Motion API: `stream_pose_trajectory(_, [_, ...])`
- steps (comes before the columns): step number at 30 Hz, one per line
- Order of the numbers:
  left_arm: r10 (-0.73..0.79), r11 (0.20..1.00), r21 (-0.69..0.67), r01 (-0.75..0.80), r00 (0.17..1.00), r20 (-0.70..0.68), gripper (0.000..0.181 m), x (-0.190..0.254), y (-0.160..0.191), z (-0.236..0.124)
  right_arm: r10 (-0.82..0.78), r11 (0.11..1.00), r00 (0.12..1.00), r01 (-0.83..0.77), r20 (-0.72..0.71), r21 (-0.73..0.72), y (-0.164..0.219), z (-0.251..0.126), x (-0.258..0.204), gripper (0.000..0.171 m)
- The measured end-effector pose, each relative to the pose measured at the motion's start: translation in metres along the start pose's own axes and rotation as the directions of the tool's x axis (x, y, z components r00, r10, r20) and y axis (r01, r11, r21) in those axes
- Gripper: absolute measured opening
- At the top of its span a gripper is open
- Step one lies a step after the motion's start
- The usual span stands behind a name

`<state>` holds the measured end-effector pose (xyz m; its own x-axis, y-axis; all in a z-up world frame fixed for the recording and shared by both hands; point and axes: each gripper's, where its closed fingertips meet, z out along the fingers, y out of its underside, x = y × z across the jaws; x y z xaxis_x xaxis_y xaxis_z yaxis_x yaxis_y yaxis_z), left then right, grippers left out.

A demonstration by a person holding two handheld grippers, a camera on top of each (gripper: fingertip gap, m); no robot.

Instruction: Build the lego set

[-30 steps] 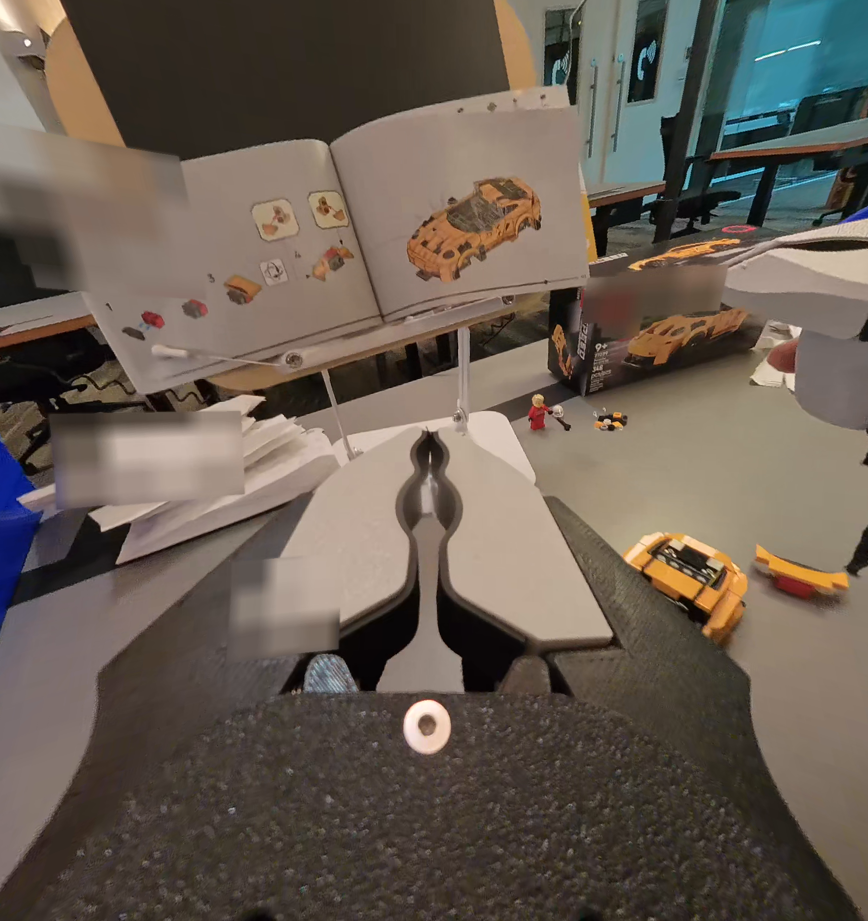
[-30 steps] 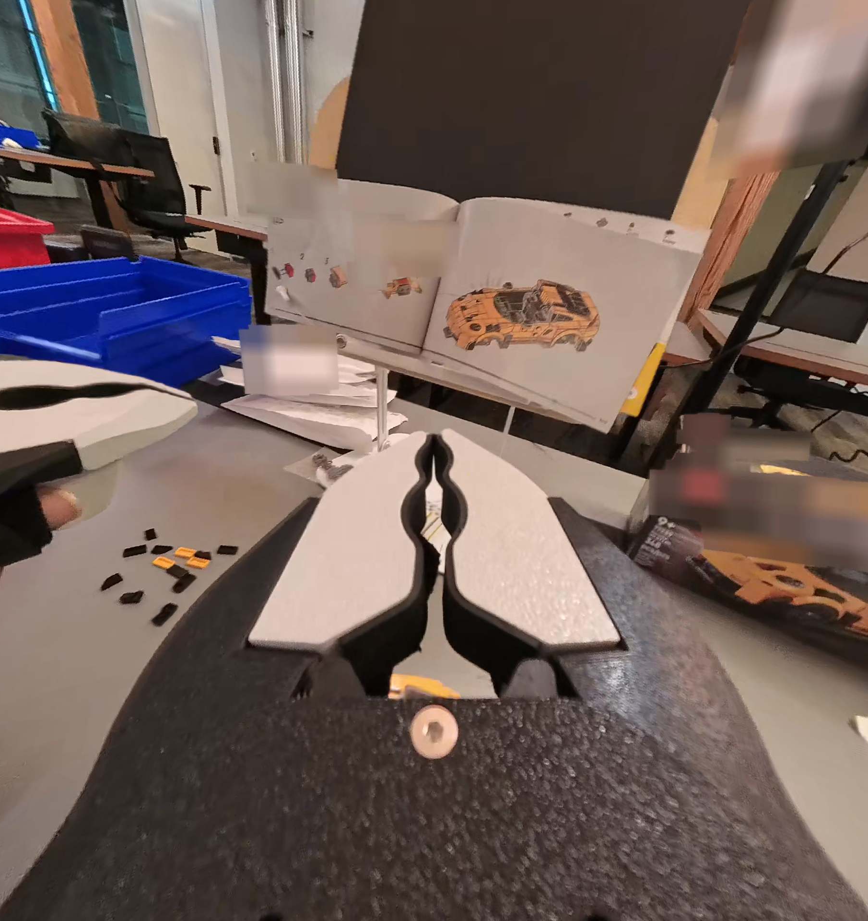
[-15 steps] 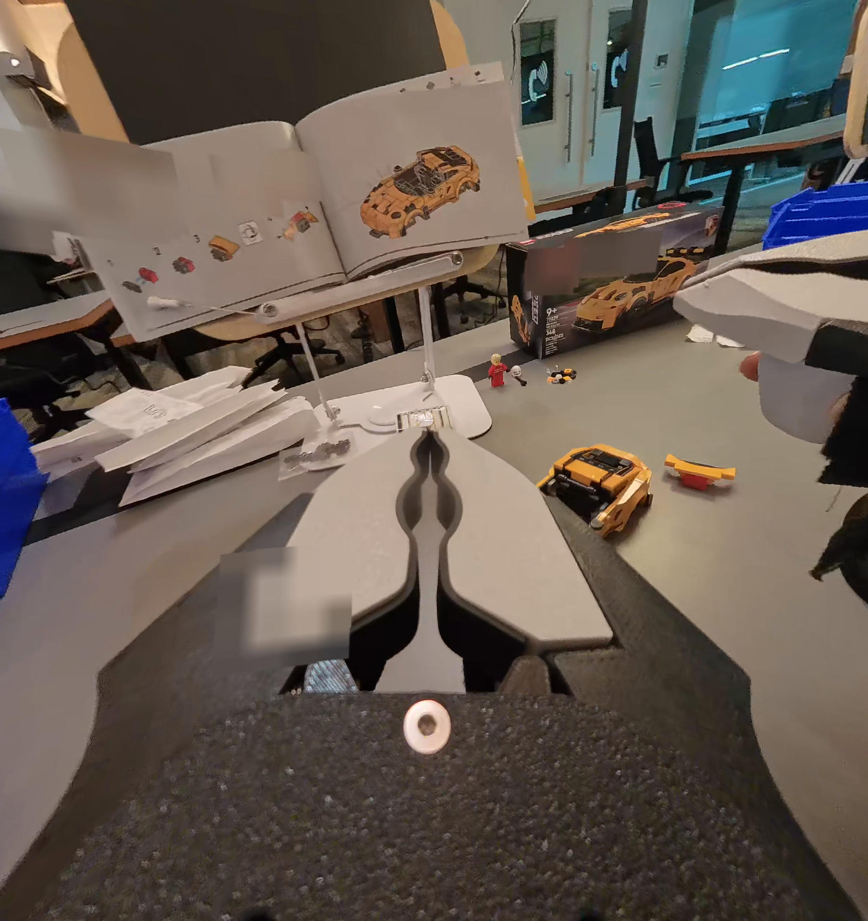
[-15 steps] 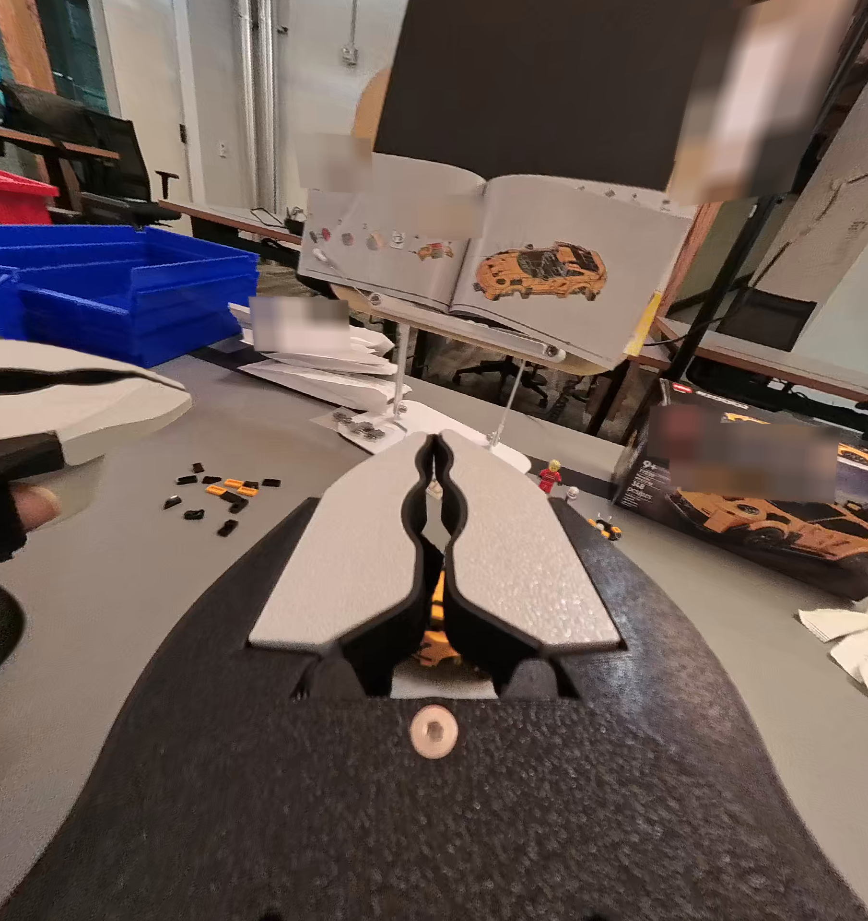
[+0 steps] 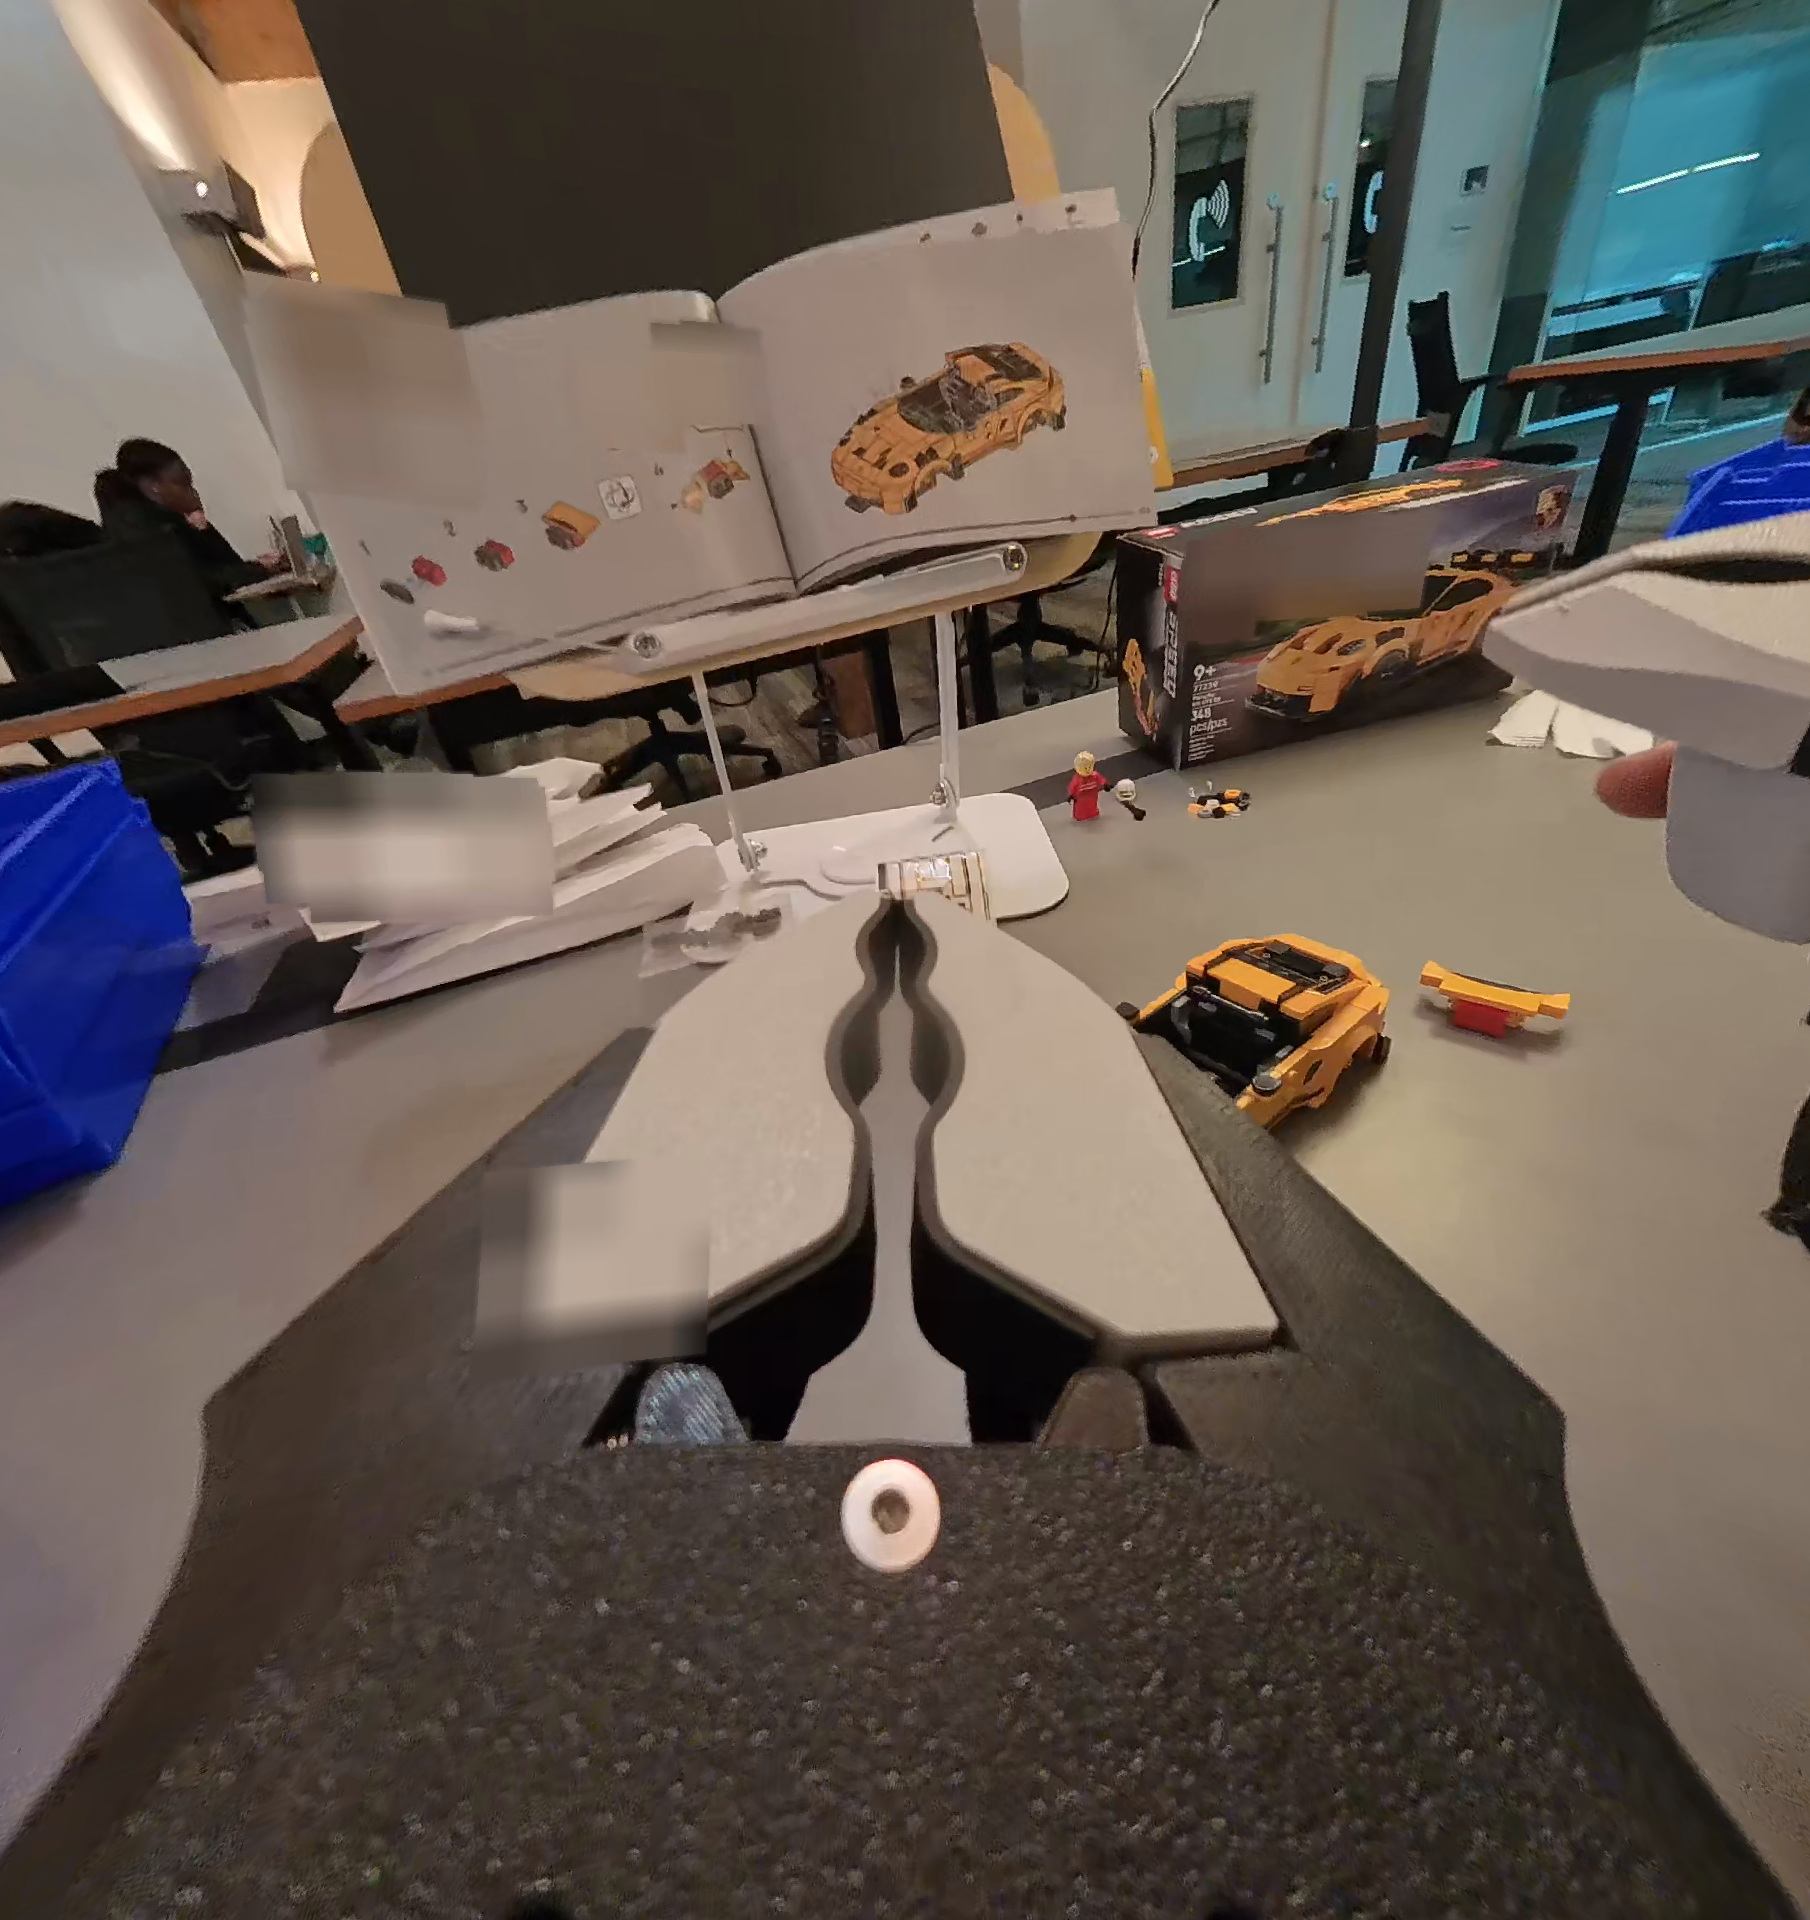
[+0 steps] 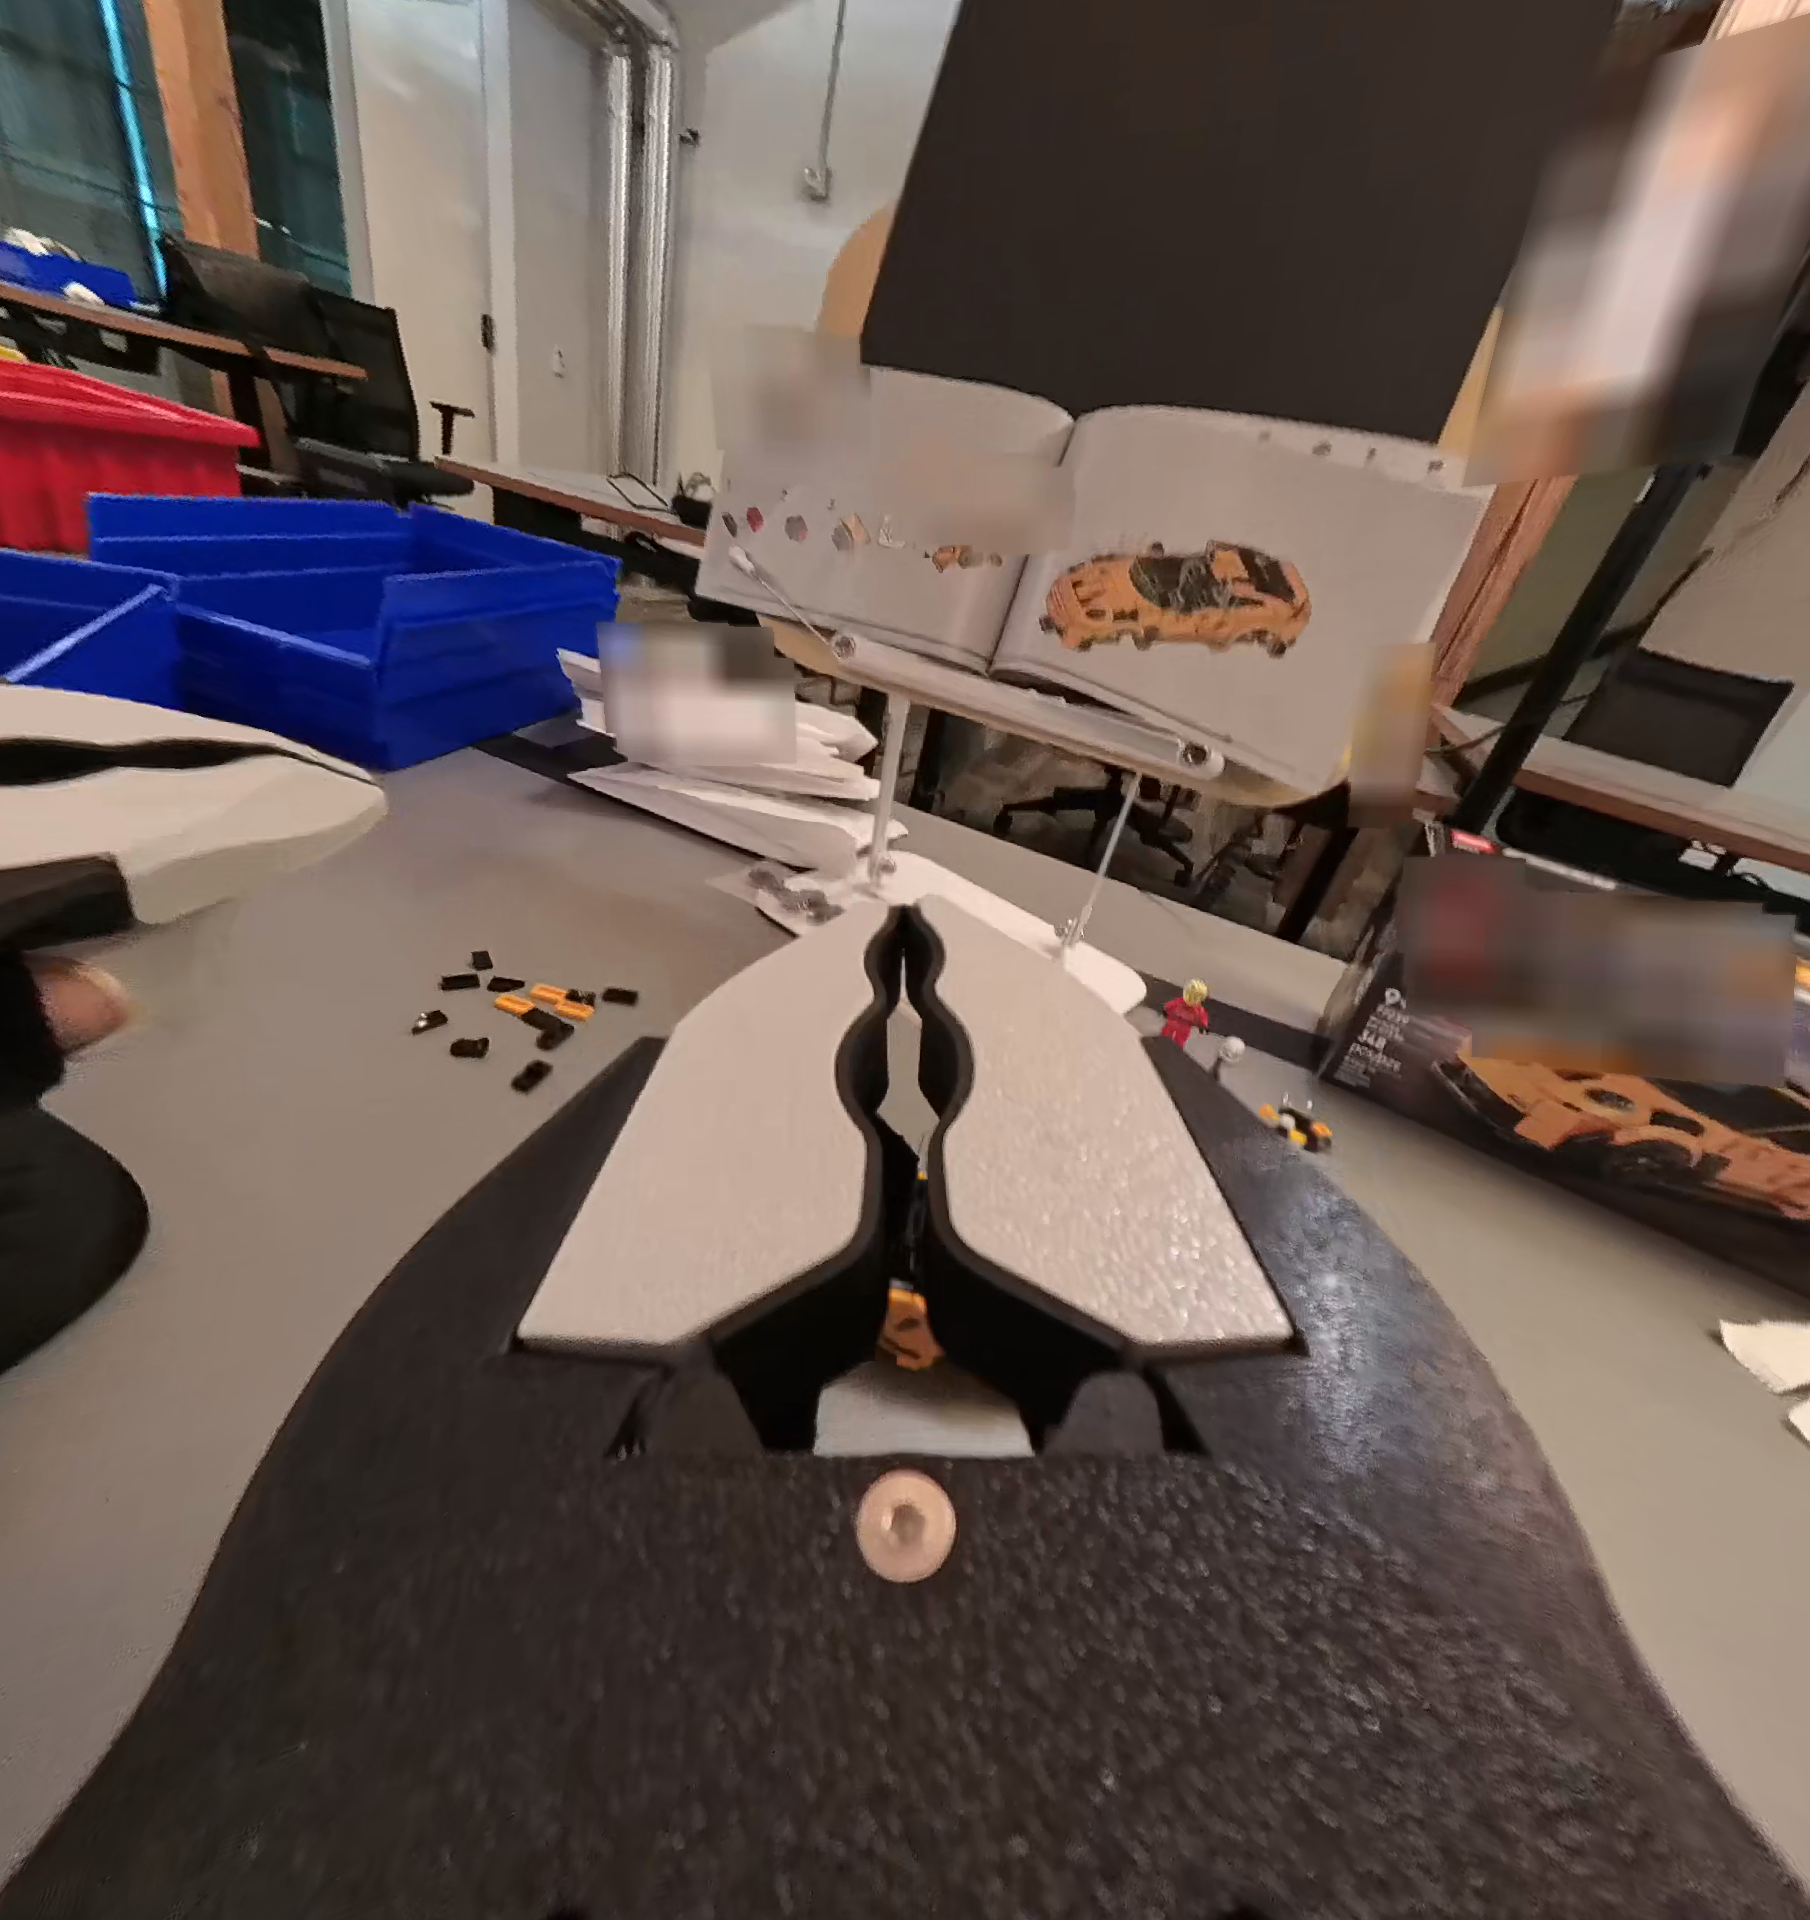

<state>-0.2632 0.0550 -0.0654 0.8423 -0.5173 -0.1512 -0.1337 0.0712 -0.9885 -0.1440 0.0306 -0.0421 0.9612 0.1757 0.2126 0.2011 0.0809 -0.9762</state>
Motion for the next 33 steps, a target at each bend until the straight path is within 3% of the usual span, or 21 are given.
stream_pose_trajectory(7, [-0.078,0.991,-0.111,0.068,0.993,-0.091,0.000,0.025,0.036,0.004,0.046,0.991,0.999,-0.043,0.016,-0.128,0.043,-0.014,0.002,0.000])
stream_pose_trajectory(11, [-0.095,0.957,-0.287,0.032,0.974,-0.208,0.000,0.061,0.073,-0.019,0.115,0.940,0.990,-0.081,0.084,-0.331,0.092,-0.044,-0.023,0.000])
stream_pose_trajectory(15, [-0.056,0.942,-0.335,-0.023,0.973,-0.225,0.000,0.076,0.092,-0.037,0.130,0.933,0.988,-0.093,0.083,-0.347,0.104,-0.056,-0.029,0.000])
stream_pose_trajectory(19, [0.006,0.915,-0.393,-0.093,0.976,-0.217,0.000,0.076,0.103,-0.035,0.123,0.955,0.981,-0.075,0.152,-0.286,0.085,-0.063,-0.045,0.000])
stream_pose_trajectory(21, [0.102,0.882,-0.437,-0.177,0.976,-0.190,0.000,0.069,0.109,-0.029,0.085,0.986,0.949,-0.036,0.303,-0.164,0.053,-0.074,-0.069,0.000])
stream_pose_trajectory(23, [0.170,0.852,-0.469,-0.232,0.970,-0.171,0.000,0.062,0.110,-0.021,0.042,0.999,0.844,-0.050,0.534,-0.001,0.009,-0.102,-0.106,0.000])
stream_pose_trajectory(25, [0.240,0.821,-0.496,-0.284,0.959,-0.151,0.000,0.053,0.112,-0.011,-0.007,0.994,0.746,-0.069,0.666,0.087,-0.023,-0.129,-0.131,0.000])
stream_pose_trajectory(28, [0.324,0.785,-0.511,-0.350,0.935,-0.142,0.000,0.048,0.112,0.003,-0.045,0.998,0.704,-0.003,0.709,0.067,-0.034,-0.136,-0.152,0.000])
stream_pose_trajectory(33, [0.429,0.749,-0.492,-0.445,0.890,-0.152,0.000,0.056,0.110,0.014,-0.051,0.997,0.740,0.082,0.671,-0.014,-0.012,-0.120,-0.160,0.000])
